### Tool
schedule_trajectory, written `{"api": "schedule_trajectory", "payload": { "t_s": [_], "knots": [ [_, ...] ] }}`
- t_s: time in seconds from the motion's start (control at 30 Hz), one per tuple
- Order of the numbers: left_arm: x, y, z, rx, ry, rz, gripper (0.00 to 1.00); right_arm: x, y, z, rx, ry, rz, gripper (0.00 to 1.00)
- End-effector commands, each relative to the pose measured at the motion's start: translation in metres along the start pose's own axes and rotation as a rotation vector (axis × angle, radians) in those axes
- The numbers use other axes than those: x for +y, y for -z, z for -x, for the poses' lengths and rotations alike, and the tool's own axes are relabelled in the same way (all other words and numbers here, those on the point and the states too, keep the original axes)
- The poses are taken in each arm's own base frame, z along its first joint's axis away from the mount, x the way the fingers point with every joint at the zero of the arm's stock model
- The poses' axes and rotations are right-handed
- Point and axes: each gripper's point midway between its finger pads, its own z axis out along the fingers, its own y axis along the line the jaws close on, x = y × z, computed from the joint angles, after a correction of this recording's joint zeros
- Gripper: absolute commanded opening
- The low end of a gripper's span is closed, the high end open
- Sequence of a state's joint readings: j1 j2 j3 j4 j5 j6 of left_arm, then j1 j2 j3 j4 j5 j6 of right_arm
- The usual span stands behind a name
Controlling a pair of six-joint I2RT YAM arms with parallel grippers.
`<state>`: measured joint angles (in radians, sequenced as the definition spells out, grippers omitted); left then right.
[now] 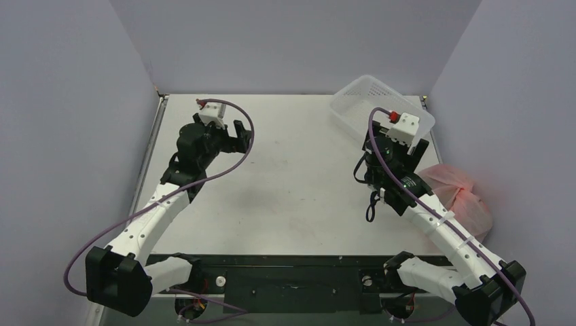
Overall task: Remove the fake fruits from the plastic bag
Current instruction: Move the plastic bag to the center of the board.
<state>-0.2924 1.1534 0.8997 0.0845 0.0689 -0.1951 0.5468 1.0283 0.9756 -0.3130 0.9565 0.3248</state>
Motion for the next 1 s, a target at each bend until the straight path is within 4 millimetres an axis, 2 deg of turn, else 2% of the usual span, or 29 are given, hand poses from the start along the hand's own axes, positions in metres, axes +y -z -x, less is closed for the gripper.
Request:
{"api": "schedule_trajectory", "payload": {
  "t_s": [0.0,0.1,0.23,0.33,0.43,0.57,0.7,0.73,0.77,0.83,0.97],
  "knots": [
    [-0.038,0.000,0.020,-0.036,-0.092,-0.095,0.97,-0.003,0.002,-0.014,0.029,-0.009,-0.007,1.00],
    [-0.055,0.003,0.013,-0.022,-0.136,-0.123,0.97,-0.002,0.003,-0.024,0.056,0.018,0.004,1.00],
    [-0.065,0.007,0.009,-0.026,-0.163,-0.138,0.97,-0.004,0.004,-0.033,0.077,0.020,0.012,1.00],
    [-0.065,0.009,0.008,-0.028,-0.194,-0.118,0.97,-0.004,0.003,-0.038,0.083,0.010,0.008,1.00],
    [-0.061,0.010,0.007,-0.030,-0.210,-0.093,0.97,-0.014,-0.007,-0.042,0.097,-0.045,-0.042,1.00],
    [-0.055,0.011,0.008,-0.038,-0.221,-0.065,0.97,-0.050,-0.030,-0.056,0.123,-0.204,-0.204,1.00],
    [-0.055,0.009,0.005,-0.034,-0.222,-0.061,0.97,-0.105,-0.041,-0.069,0.109,-0.338,-0.450,1.00],
    [-0.055,0.009,0.006,-0.034,-0.223,-0.062,0.97,-0.124,-0.042,-0.072,0.099,-0.377,-0.532,1.00],
    [-0.056,0.009,0.005,-0.032,-0.223,-0.065,0.97,-0.134,-0.044,-0.076,0.099,-0.388,-0.574,1.00],
    [-0.056,0.009,0.004,-0.028,-0.223,-0.070,0.97,-0.166,-0.046,-0.083,0.094,-0.420,-0.708,1.00],
    [-0.057,0.008,0.004,-0.027,-0.223,-0.074,0.97,-0.200,-0.050,-0.093,0.096,-0.405,-0.869,1.00]
  ]
}}
